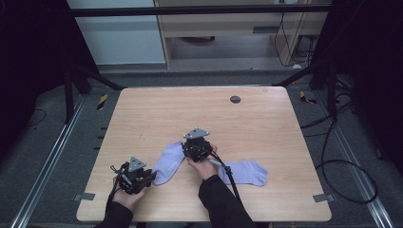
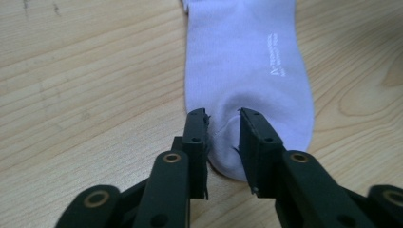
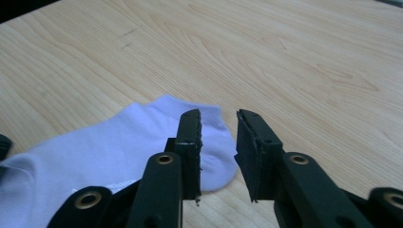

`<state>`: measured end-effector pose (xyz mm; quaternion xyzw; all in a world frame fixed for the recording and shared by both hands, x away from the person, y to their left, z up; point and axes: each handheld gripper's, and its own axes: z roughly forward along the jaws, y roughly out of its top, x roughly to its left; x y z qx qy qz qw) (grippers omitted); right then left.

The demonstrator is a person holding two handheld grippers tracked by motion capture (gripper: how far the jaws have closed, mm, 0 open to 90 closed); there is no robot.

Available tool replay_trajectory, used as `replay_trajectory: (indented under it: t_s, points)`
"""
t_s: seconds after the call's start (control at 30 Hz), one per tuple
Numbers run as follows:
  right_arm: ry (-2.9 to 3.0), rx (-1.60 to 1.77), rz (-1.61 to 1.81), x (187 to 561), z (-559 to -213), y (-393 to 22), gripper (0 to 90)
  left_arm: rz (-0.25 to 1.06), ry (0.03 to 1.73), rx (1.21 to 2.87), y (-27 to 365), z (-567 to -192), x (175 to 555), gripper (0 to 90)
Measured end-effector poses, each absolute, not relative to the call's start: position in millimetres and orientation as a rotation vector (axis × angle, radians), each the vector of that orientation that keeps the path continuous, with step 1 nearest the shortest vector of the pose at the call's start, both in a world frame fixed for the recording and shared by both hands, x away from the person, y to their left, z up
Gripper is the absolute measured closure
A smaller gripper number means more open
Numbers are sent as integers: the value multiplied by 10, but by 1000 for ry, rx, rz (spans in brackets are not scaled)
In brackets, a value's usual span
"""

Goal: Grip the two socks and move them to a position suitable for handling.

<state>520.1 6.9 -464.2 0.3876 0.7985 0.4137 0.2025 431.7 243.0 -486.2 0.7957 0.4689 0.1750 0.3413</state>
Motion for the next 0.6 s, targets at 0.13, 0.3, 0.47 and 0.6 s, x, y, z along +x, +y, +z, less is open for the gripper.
replay_trajectory:
  t_s: [0.13, 0.3, 0.47, 0.6]
  points:
    - [2247, 1122, 1115, 5293, -4736, 34, 686, 475, 1248, 2068, 2436, -4860, 4285, 672]
    - [2266, 1168, 1088, 5375, -4875, 42, 692, 472, 1273, 2092, 2429, -4892, 4300, 670]
    - [2284, 1180, 1063, 5412, -4958, 61, 704, 465, 1281, 2102, 2417, -4912, 4312, 686]
    - [2289, 1187, 1045, 5431, -5000, 71, 737, 454, 1279, 2107, 2413, -4913, 4316, 707]
